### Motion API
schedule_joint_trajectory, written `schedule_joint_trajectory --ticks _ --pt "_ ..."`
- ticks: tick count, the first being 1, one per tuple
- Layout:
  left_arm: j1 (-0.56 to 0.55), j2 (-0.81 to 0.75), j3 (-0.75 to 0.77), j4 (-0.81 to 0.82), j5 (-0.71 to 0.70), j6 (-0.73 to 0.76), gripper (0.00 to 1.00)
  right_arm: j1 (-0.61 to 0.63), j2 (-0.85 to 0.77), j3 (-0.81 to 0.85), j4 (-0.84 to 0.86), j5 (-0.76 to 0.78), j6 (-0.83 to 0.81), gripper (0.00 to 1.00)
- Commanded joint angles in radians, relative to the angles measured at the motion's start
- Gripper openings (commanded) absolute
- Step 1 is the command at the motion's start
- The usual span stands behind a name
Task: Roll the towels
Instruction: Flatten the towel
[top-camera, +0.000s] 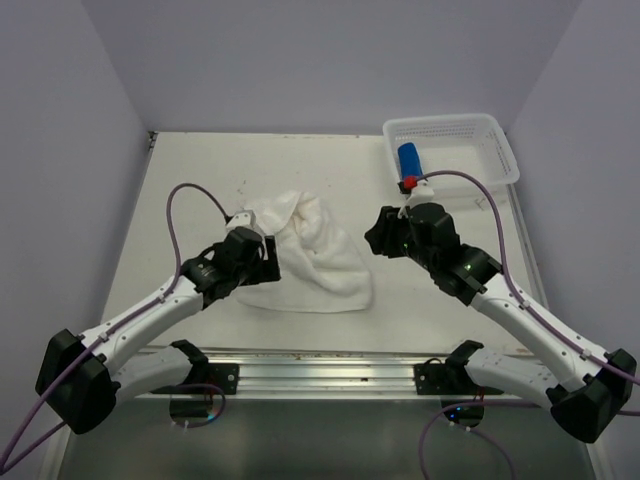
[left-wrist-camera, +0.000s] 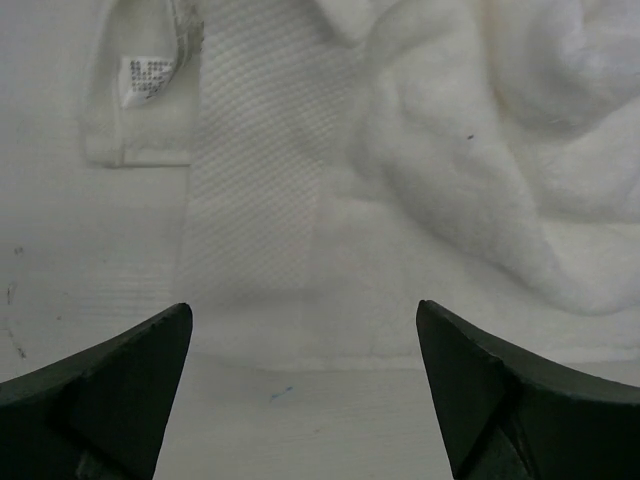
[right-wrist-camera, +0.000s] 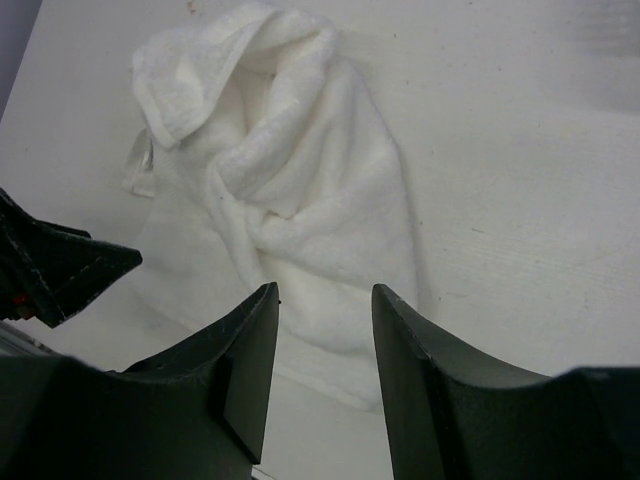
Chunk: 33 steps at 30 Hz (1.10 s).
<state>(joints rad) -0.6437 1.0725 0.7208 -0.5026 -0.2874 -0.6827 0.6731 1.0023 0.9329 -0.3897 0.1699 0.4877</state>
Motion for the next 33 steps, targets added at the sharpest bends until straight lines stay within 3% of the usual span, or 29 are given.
schedule_joint_trajectory --ticks 1,5,8,9,10,14,28,30,31,33 --pt "0.081 -0.054 -0.090 -0.019 0.074 -0.100 1.00 0.000 -0.025 -0.020 0.029 -0.007 0.045 0.46" --pt "0.159 -0.097 -0.185 0.029 0.129 -0.141 1.00 0.003 -0.025 -0.034 0.025 -0.030 0.049 0.45" --pt "0.159 -0.098 -0.211 0.056 0.139 -0.162 0.98 0.003 -0.027 -0.036 0.011 -0.029 0.045 0.45" --pt "0.159 -0.088 -0.218 0.065 0.149 -0.166 0.95 0.005 -0.030 -0.037 0.009 -0.026 0.045 0.45" --pt "0.161 -0.083 -0.224 0.085 0.157 -0.170 0.85 0.003 -0.033 -0.040 0.006 -0.024 0.040 0.45" --pt "0.161 -0.054 -0.273 0.124 0.186 -0.204 0.72 0.005 -0.048 -0.055 0.002 -0.013 0.038 0.45" --pt "0.161 -0.040 -0.371 0.191 0.154 -0.258 0.68 0.005 -0.045 -0.083 0.008 -0.012 0.028 0.45" --pt "0.161 0.012 -0.366 0.211 0.119 -0.259 0.61 0.003 -0.053 -0.088 0.006 -0.004 0.028 0.45" --pt "0.162 0.029 -0.353 0.228 0.117 -0.264 0.48 0.003 -0.056 -0.091 0.008 -0.004 0.028 0.45" --pt "0.165 0.078 -0.337 0.251 0.119 -0.259 0.42 0.003 -0.063 -0.092 0.000 -0.001 0.026 0.45"
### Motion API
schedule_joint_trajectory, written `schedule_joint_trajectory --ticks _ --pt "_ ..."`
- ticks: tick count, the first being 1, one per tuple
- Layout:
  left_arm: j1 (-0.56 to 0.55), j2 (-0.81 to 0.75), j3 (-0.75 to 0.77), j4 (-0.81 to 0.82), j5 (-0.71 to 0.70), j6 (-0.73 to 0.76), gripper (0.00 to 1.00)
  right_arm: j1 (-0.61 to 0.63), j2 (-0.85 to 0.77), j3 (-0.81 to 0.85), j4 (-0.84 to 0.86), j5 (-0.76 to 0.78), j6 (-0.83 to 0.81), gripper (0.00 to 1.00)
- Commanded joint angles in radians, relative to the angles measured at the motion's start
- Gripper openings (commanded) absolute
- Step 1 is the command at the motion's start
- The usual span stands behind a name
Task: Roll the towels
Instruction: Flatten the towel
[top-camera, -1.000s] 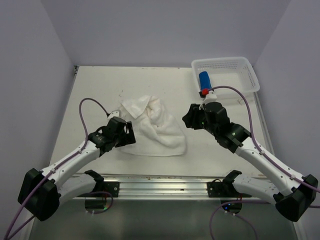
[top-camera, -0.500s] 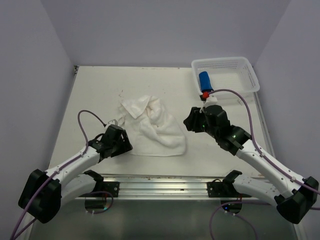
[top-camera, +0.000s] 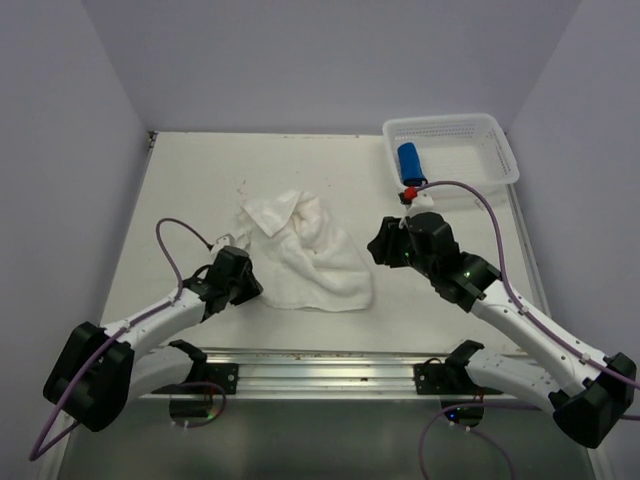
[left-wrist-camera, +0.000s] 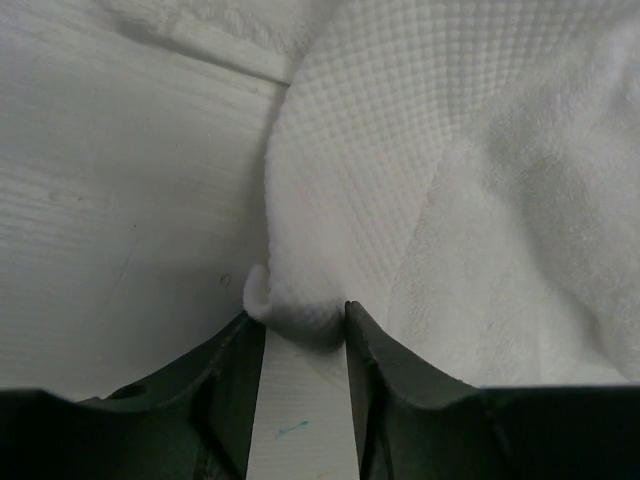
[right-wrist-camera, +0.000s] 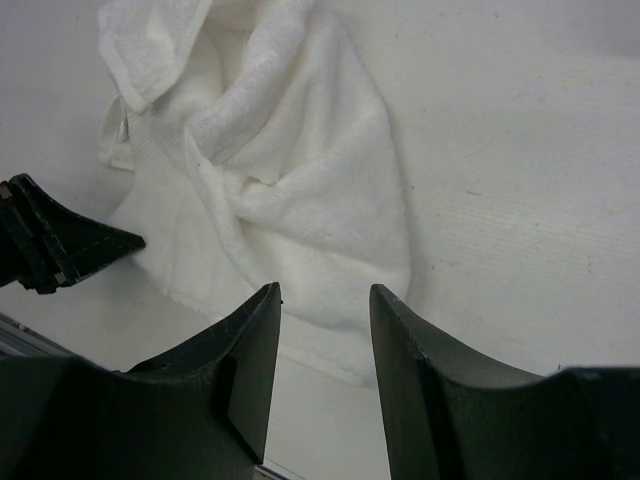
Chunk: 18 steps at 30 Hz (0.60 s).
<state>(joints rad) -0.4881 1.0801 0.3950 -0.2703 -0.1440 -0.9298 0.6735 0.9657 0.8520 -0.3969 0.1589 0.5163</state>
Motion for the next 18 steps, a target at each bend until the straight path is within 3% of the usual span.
schedule_joint_trajectory --ticks 1,3,6,9,12,15,16,18 --pt "0.009 0.084 0.007 0.035 -0.026 -0.010 0.34 0.003 -0.030 -0.011 0.004 0.011 -0.001 0.45" --pt "0.013 0.127 0.027 0.049 -0.032 -0.003 0.27 0.003 -0.048 -0.017 -0.005 0.021 -0.002 0.45" --pt "0.025 0.155 0.093 0.051 0.000 0.011 0.00 0.005 -0.070 -0.021 -0.023 0.030 -0.001 0.45" --pt "0.025 0.100 0.195 0.043 0.011 0.028 0.00 0.003 -0.102 -0.021 -0.052 0.047 -0.005 0.45" --pt "0.026 0.058 0.402 0.019 -0.026 0.069 0.00 0.003 -0.142 -0.024 -0.082 0.054 -0.006 0.45" --pt "0.026 0.110 0.725 -0.044 -0.067 0.134 0.00 0.005 -0.182 -0.034 -0.102 0.054 0.008 0.45" --pt "0.026 0.138 0.906 -0.088 -0.075 0.152 0.00 0.003 -0.189 -0.040 -0.105 0.053 0.017 0.45" --pt "0.026 0.230 1.083 -0.142 -0.091 0.192 0.00 0.005 -0.206 -0.059 -0.103 0.031 0.024 0.45"
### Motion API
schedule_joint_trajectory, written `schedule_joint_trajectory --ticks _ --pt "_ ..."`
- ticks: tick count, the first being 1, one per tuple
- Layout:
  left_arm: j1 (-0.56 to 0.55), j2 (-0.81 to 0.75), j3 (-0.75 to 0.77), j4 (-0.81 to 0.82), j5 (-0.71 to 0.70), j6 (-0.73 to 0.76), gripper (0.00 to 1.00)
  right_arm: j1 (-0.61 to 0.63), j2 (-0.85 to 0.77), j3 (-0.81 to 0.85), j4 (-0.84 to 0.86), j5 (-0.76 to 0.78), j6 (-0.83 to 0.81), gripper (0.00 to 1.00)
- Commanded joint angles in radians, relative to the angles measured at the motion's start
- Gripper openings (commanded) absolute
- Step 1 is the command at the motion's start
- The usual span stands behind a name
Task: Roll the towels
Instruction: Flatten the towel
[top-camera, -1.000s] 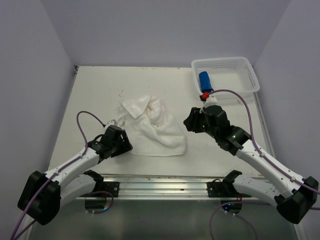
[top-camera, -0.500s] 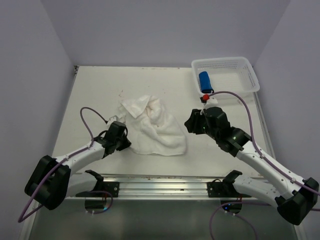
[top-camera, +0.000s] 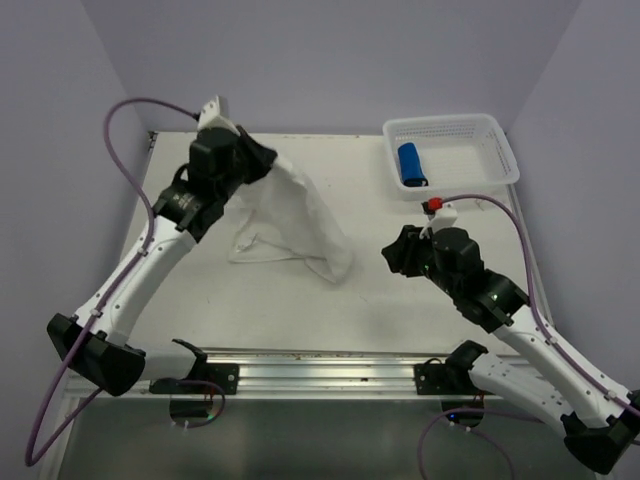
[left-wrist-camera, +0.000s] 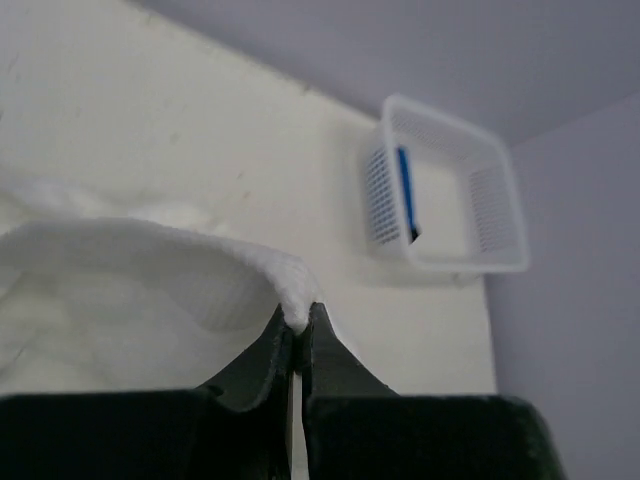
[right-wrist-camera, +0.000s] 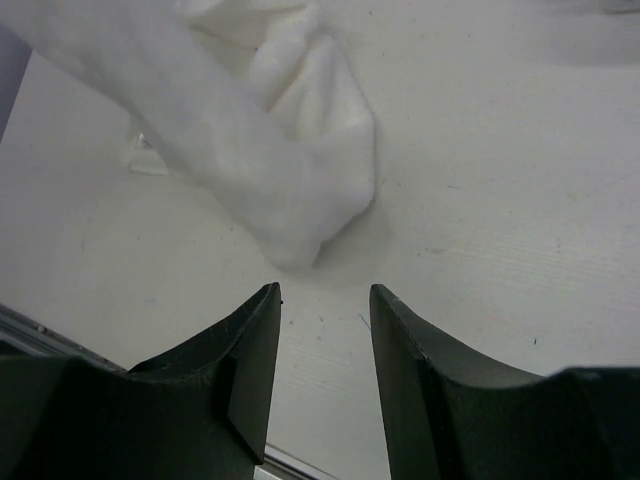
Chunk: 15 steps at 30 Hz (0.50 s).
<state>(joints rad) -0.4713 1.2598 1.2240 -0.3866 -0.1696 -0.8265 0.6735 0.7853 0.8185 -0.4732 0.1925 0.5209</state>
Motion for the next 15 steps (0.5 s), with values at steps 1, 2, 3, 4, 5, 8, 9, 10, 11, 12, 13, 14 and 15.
schedule_joint_trajectory --ticks 1,2,3,4,5,8,9,10,11,12,13,14,15 --pt "0.010 0.078 0.401 -0.070 -0.070 0.099 0.00 0.003 -0.027 -0.030 -0.024 -0.016 0.024 0.45" --pt "0.010 0.122 0.460 -0.087 -0.073 0.119 0.00 0.005 -0.029 -0.038 -0.003 -0.037 0.025 0.46" --pt "0.010 0.137 0.509 -0.101 -0.096 0.128 0.00 0.009 -0.024 -0.059 0.014 -0.086 0.025 0.48" --pt "0.010 0.147 0.578 -0.121 -0.108 0.136 0.00 0.012 -0.020 -0.070 0.036 -0.100 0.028 0.48" --pt "0.010 0.156 0.600 -0.126 -0.120 0.148 0.00 0.020 -0.012 -0.079 0.069 -0.102 0.033 0.50" --pt "0.010 0.133 0.625 -0.126 -0.174 0.174 0.00 0.076 0.060 -0.090 0.142 -0.081 0.033 0.54" --pt "0.010 0.121 0.618 -0.121 -0.214 0.185 0.00 0.121 0.113 -0.082 0.165 -0.061 0.025 0.55" --pt "0.010 0.107 0.611 -0.115 -0.232 0.202 0.00 0.148 0.149 -0.075 0.189 -0.051 0.018 0.55" --pt "0.010 0.078 0.603 -0.109 -0.254 0.216 0.00 0.179 0.184 -0.061 0.226 -0.027 0.013 0.56" --pt "0.010 0.064 0.589 -0.092 -0.292 0.234 0.00 0.242 0.224 -0.020 0.237 -0.002 0.002 0.56" --pt "0.010 0.053 0.588 -0.093 -0.315 0.265 0.00 0.270 0.321 0.005 0.248 0.055 -0.002 0.58" --pt "0.010 0.035 0.586 -0.092 -0.339 0.282 0.00 0.294 0.368 0.030 0.271 0.083 -0.007 0.58" --pt "0.010 0.027 0.585 -0.090 -0.384 0.303 0.00 0.334 0.428 0.080 0.284 0.106 -0.007 0.59"
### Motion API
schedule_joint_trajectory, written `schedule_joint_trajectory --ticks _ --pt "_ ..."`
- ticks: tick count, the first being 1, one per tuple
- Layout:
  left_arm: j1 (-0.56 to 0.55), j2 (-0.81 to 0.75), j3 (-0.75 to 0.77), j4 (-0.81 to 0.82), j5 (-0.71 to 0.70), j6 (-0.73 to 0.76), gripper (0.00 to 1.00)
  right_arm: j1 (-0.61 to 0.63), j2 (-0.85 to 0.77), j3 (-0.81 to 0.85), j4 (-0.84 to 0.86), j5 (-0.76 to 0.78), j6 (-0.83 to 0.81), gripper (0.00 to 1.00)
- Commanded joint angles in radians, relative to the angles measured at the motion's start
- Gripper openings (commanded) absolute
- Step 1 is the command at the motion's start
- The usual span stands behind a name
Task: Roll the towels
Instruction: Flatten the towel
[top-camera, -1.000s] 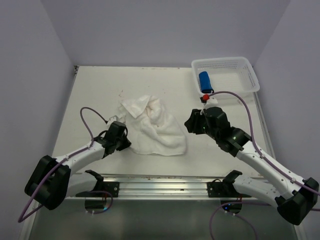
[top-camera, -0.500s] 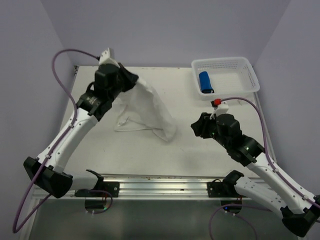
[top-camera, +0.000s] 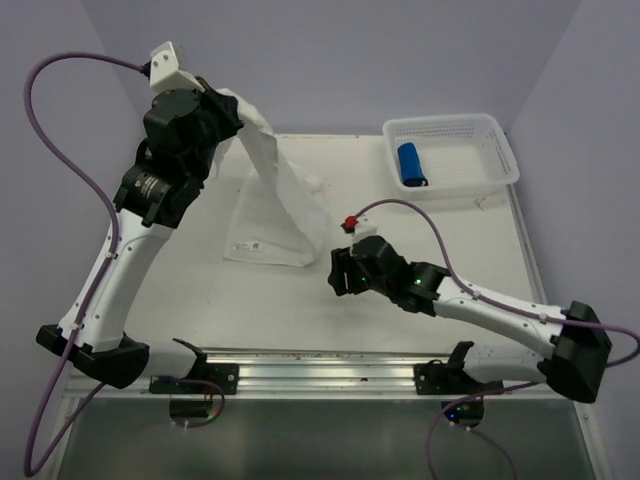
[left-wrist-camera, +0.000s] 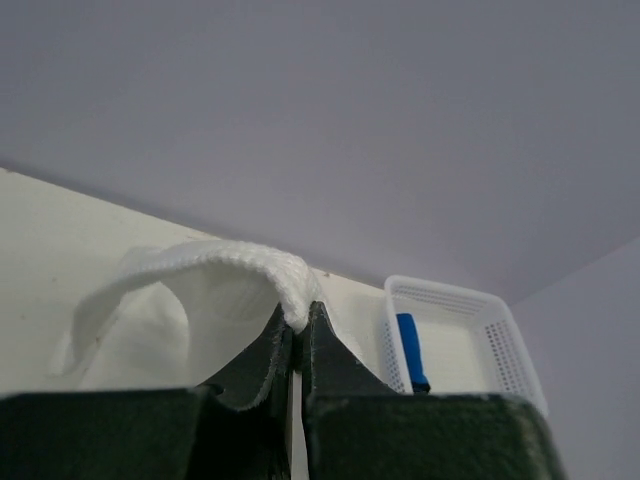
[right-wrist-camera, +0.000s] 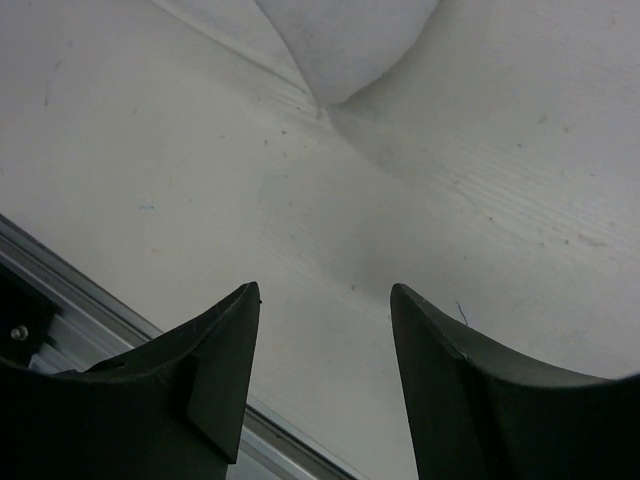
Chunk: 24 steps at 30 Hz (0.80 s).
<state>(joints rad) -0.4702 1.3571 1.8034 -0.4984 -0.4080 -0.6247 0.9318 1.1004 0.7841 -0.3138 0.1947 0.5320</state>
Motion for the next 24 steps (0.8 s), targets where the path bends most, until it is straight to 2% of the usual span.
schedule_joint_trajectory --ticks 1,6,8,9,12,17,21,24 --pt "0.008 -0.076 0.002 0.027 -0.167 0.138 0.00 0.090 0.210 0.138 0.146 0.138 -0.017 0.59" --pt "0.008 -0.124 -0.021 0.075 -0.291 0.253 0.00 0.145 0.452 0.271 0.268 0.184 0.045 0.59" --pt "0.008 -0.138 -0.038 0.106 -0.307 0.298 0.00 0.159 0.554 0.322 0.248 0.239 0.065 0.58" --pt "0.008 -0.142 -0.045 0.119 -0.311 0.309 0.00 0.170 0.588 0.383 0.216 0.273 0.107 0.56" --pt "0.010 -0.148 -0.053 0.132 -0.322 0.335 0.00 0.174 0.651 0.415 0.197 0.363 0.164 0.59" --pt "0.008 -0.159 -0.049 0.153 -0.331 0.356 0.00 0.176 0.766 0.493 0.222 0.405 0.141 0.63" --pt "0.008 -0.164 -0.027 0.159 -0.338 0.367 0.00 0.173 0.874 0.564 0.301 0.370 0.077 0.63" --pt "0.008 -0.162 -0.024 0.161 -0.334 0.368 0.00 0.174 0.920 0.575 0.396 0.272 0.048 0.63"
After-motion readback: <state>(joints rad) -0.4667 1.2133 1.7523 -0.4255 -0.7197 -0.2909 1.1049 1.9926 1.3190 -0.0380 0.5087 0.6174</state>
